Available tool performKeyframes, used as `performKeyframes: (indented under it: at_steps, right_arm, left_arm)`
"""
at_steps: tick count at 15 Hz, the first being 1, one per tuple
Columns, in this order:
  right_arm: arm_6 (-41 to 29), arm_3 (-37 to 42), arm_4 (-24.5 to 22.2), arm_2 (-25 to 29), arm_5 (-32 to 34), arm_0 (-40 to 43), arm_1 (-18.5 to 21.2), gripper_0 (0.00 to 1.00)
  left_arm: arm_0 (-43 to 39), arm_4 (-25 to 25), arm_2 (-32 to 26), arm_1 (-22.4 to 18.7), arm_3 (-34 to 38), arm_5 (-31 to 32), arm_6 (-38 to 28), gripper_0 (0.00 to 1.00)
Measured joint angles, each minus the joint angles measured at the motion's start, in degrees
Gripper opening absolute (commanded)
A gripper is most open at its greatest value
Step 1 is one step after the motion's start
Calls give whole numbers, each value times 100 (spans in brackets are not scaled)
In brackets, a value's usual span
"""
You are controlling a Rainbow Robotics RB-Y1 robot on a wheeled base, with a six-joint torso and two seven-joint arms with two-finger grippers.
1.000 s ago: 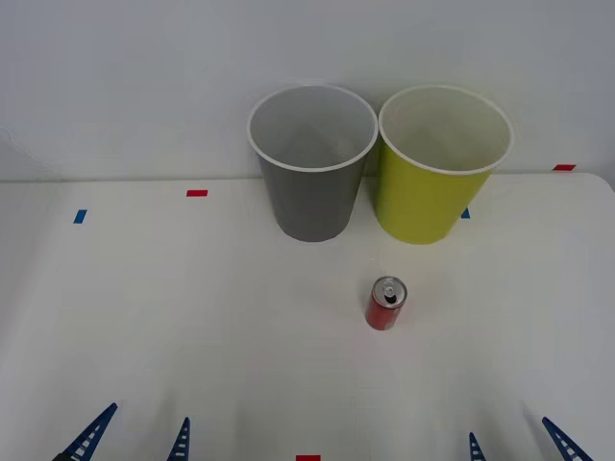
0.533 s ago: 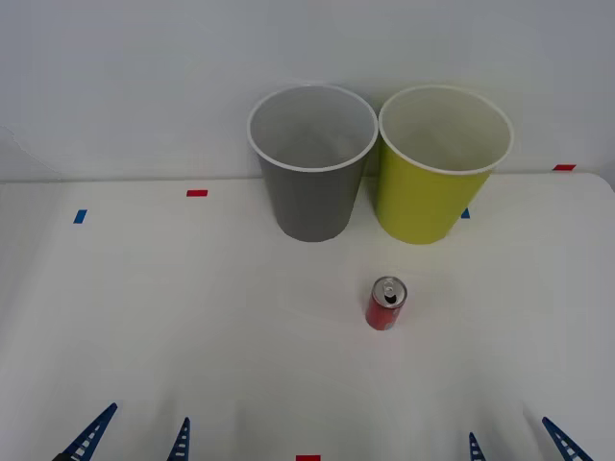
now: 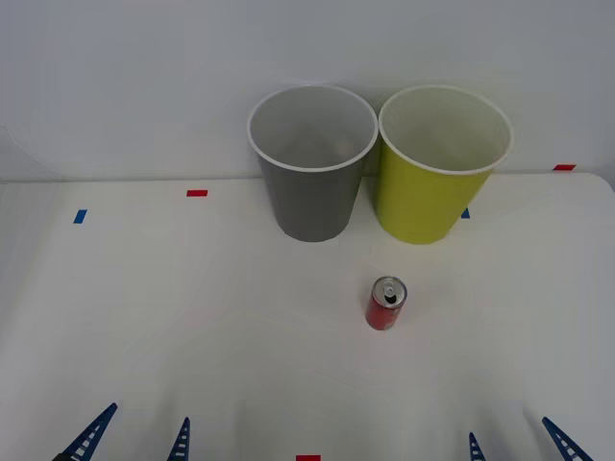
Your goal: Put cans in the gray bin and PET bottles in the light green bin.
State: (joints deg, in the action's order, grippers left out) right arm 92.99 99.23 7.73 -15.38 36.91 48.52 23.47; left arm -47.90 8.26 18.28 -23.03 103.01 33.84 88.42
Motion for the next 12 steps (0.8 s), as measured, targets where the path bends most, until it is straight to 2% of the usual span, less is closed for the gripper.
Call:
performKeyframes:
  at_steps: [12]
  right_arm:
    - [0, 0, 0, 0, 0, 0, 0, 95]
  left_arm:
    - [0, 0, 0, 0, 0, 0, 0, 100]
